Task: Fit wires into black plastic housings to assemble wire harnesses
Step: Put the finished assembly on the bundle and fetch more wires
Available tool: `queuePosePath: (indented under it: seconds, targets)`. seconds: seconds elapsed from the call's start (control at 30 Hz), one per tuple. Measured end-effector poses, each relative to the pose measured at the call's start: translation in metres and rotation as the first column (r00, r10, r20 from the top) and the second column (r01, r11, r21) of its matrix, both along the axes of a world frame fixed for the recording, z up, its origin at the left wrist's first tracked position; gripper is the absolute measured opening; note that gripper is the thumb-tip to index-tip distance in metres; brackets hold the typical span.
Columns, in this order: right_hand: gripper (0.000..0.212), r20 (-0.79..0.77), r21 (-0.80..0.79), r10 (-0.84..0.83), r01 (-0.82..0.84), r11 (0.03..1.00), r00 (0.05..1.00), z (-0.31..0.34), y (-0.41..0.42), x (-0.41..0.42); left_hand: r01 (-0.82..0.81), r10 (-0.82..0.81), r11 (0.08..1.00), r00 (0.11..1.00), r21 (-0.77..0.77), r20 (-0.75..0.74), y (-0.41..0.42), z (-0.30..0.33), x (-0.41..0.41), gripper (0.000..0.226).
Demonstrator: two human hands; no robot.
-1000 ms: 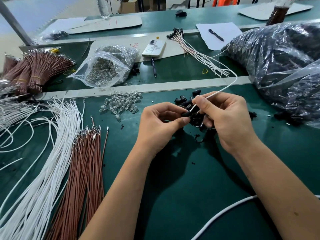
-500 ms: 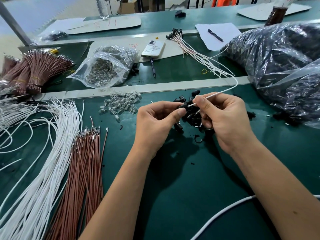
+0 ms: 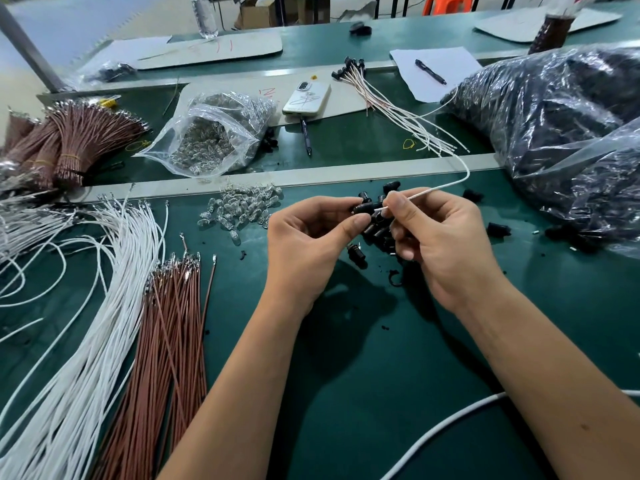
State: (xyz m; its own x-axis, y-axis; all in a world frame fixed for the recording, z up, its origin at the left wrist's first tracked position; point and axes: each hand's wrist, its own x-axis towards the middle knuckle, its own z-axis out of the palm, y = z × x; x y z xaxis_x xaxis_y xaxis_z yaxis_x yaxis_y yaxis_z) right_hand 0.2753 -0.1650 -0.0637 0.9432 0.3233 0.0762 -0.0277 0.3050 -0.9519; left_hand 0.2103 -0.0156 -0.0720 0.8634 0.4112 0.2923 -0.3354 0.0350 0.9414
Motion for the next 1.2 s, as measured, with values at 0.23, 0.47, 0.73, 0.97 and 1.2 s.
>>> queuePosePath:
  seconds: [0.23,0.47,0.73,0.97,1.2]
  targets:
    - [0.02,0.008,0.014,0.011,-0.011,1.0,1.0,0.0013,-0.0011,0.0003,-0.002,0.0,0.998,0.999,0.055,0.041,-0.0005,0.0018,-0.0009,0.02]
    - [0.019,-0.002,0.066,-0.047,0.047,0.997,0.999,0.002,-0.0023,0.0037,-0.008,0.009,1.0,0.998,-0.023,0.057,-0.0018,0.0023,-0.0003,0.019]
    - [0.02,0.038,0.057,-0.068,0.066,0.996,0.997,0.0031,-0.003,0.0031,-0.004,0.005,0.995,1.0,-0.103,0.012,-0.0022,0.0025,-0.0005,0.02]
    - [0.016,0.087,0.016,-0.102,0.101,0.995,0.991,0.0027,-0.0044,0.0025,-0.005,0.003,0.994,1.0,-0.113,-0.017,0.0001,0.0018,-0.0004,0.019]
    - [0.015,0.119,-0.004,-0.105,0.106,0.994,0.987,0.0014,-0.0034,0.0019,-0.009,0.004,0.995,0.999,-0.095,-0.046,-0.0011,0.0009,0.0009,0.015]
